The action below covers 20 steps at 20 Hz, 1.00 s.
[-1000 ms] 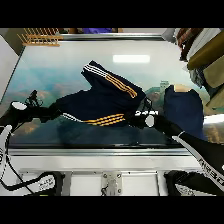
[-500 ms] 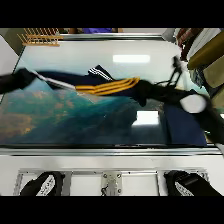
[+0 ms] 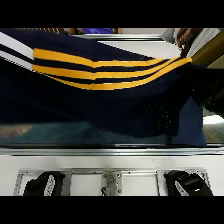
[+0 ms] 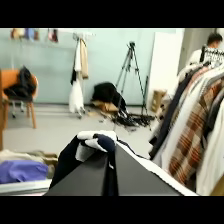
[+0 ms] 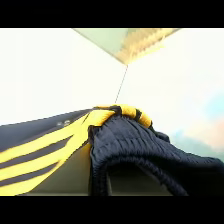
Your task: Fold the clothes and pants, and hang the long-sleeved shirts on hangers.
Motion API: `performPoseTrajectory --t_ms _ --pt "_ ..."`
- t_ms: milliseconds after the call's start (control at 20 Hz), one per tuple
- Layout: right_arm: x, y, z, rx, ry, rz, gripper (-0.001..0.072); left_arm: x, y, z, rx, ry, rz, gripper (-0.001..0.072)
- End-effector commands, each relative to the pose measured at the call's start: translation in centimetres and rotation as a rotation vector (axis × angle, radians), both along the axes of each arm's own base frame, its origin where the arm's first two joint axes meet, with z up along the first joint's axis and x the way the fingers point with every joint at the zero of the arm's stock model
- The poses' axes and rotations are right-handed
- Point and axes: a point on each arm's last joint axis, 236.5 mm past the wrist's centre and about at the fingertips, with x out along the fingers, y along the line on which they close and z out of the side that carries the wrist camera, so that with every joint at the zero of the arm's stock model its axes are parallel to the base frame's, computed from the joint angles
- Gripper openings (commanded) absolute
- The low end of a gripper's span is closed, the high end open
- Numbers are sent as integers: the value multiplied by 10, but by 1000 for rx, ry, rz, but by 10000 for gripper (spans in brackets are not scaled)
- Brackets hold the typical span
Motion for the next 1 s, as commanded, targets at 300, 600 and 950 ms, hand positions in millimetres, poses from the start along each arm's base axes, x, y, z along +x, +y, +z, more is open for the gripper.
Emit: performPoseTrajectory --t_ms 300,600,950 --pt "57 40 -148 -111 572 106 18 186 52 -114 -101 456 -36 7" --pt "168 58 -290 -153 755 40 18 333 14 -330 -168 943 -206 7" --pt "212 62 -352 -198 689 64 18 366 14 -417 -212 1090 -203 7"
